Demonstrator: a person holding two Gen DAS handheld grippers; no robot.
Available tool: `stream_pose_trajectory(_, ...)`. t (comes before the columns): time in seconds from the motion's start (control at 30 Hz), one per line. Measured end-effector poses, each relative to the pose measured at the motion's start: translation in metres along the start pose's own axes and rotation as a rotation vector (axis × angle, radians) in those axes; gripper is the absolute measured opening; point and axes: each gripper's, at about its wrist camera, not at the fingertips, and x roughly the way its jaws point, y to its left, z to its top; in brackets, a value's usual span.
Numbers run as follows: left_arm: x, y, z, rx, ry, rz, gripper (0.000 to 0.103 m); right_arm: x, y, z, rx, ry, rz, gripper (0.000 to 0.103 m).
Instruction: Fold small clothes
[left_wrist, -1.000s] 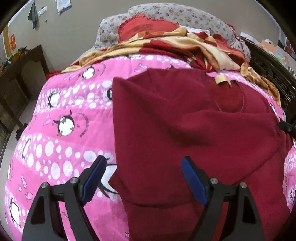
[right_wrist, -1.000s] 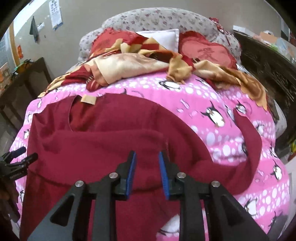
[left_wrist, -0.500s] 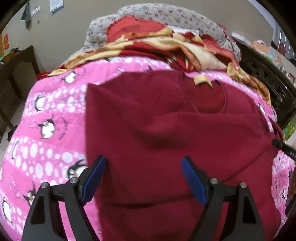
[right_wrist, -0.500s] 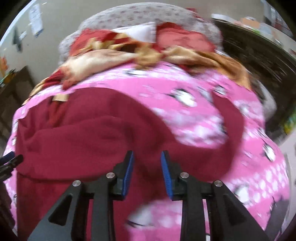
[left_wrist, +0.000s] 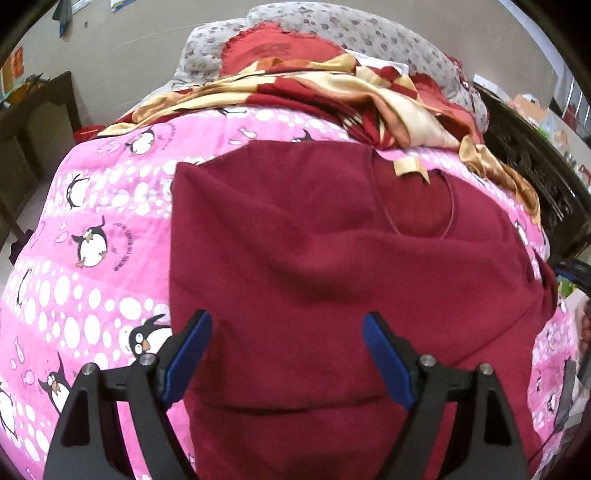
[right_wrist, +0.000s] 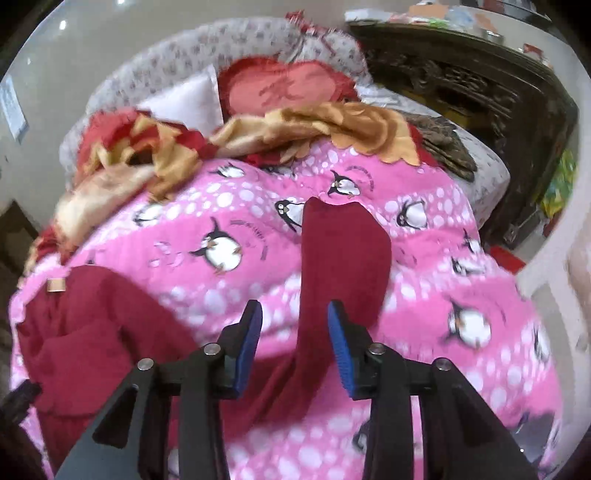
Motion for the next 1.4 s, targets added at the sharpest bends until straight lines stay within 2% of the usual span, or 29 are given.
stream_pose_trajectory(0.1,-0.003,0.002,-0.001,0.012,0.01,0.018,0.087,0.035,0.005,0.012,-0.076,0.063,-0.05,0.039)
stream_pose_trajectory(0.17,-0.005,0.004,-0.003,0.027,0.012,0.029,0.087,0.054,0.002,0.013,-0.125,0.13,-0.115,0.038)
stream_pose_trajectory(0.23,-0.008,0.009,-0.004,0.032,0.001,0.041,0.087,0.045,-0.015,0.014,-0.066,0.115,-0.063,0.016)
stream_pose_trajectory(0.33,-0.009,0.015,-0.001,0.02,0.003,0.036,0.087,0.018,-0.037,0.018,0.015,0.056,-0.013,0.008)
stream_pose_trajectory(0.47,-0.017,0.022,0.007,-0.01,-0.026,0.033,0.087,-0.037,-0.045,0.026,0.067,-0.044,0.184,0.005)
stream_pose_trajectory(0.53,-0.025,0.027,0.012,-0.041,-0.053,0.023,0.087,-0.07,-0.031,0.03,0.026,-0.103,0.332,0.003)
stream_pose_trajectory(0.57,-0.028,0.029,0.014,-0.056,-0.064,0.022,0.087,-0.082,-0.021,0.031,-0.02,-0.129,0.353,0.003)
stream_pose_trajectory(0.63,-0.032,0.031,0.017,-0.076,-0.074,0.016,0.087,-0.1,0.002,0.032,-0.123,-0.181,0.304,0.003)
stream_pose_trajectory(0.7,-0.035,0.032,0.018,-0.086,-0.078,0.007,0.087,-0.102,0.024,0.03,-0.225,-0.217,0.186,0.006)
stream_pose_trajectory(0.8,-0.039,0.029,0.015,-0.076,-0.084,0.007,0.087,-0.067,0.043,0.025,-0.295,-0.144,0.04,0.046)
stream_pose_trajectory(0.87,-0.04,0.027,0.011,-0.06,-0.075,0.013,0.087,-0.036,0.042,0.023,-0.297,-0.09,0.008,0.047)
stream_pose_trajectory(0.93,-0.038,0.025,0.008,-0.04,-0.061,0.021,0.087,0.003,0.034,0.018,-0.293,-0.023,-0.072,0.047)
stream_pose_trajectory(1.0,-0.038,0.023,0.004,-0.019,-0.054,0.031,0.087,0.039,0.013,0.014,-0.229,0.059,-0.115,0.047)
stream_pose_trajectory(1.07,-0.037,0.022,0.003,-0.004,-0.051,0.042,0.087,0.05,-0.011,0.012,-0.145,0.102,-0.105,0.03)
stream_pose_trajectory(1.1,-0.036,0.022,0.003,0.001,-0.05,0.047,0.087,0.044,-0.024,0.014,-0.089,0.096,-0.053,0.015)
stream_pose_trajectory(1.13,-0.035,0.022,0.003,0.0,-0.049,0.049,0.087,0.032,-0.035,0.016,-0.035,0.075,0.024,0.007)
stream_pose_trajectory(1.27,-0.035,0.024,0.01,-0.034,-0.06,0.028,0.087,-0.028,-0.039,0.027,-0.013,-0.019,0.276,0.007)
stream_pose_trajectory(1.4,-0.05,0.028,0.021,-0.048,-0.118,0.015,0.087,-0.103,-0.004,0.034,-0.103,-0.066,0.708,0.007)
